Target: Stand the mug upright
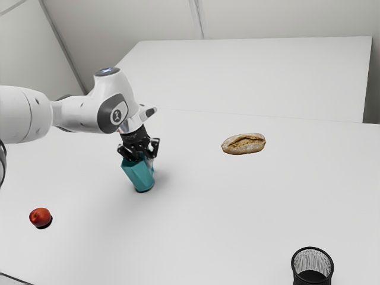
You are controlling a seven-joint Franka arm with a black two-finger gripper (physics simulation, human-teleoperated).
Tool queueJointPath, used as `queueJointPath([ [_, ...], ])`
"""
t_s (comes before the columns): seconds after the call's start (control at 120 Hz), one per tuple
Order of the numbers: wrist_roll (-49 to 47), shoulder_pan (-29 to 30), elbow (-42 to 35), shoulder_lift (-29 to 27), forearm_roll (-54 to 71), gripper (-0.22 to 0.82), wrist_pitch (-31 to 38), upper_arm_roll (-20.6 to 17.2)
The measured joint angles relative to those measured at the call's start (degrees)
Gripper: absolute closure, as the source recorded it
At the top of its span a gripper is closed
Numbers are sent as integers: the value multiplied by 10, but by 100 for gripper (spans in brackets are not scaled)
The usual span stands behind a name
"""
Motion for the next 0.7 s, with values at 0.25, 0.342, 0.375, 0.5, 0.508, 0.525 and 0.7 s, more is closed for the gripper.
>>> queueJointPath([
  [0.25,-15,-10,0,-35,5,18,-8,0],
  [0.342,-20,-18,0,-60,8,12,-21,0],
  [0.375,-21,-21,1,-72,9,10,-28,0],
  [0.5,-25,-34,18,-105,10,6,-64,0],
  [0.508,-25,-35,21,-106,11,5,-68,0],
  [0.525,-24,-37,27,-108,12,5,-75,0],
  [0.7,16,-53,80,-114,50,2,-125,1],
])
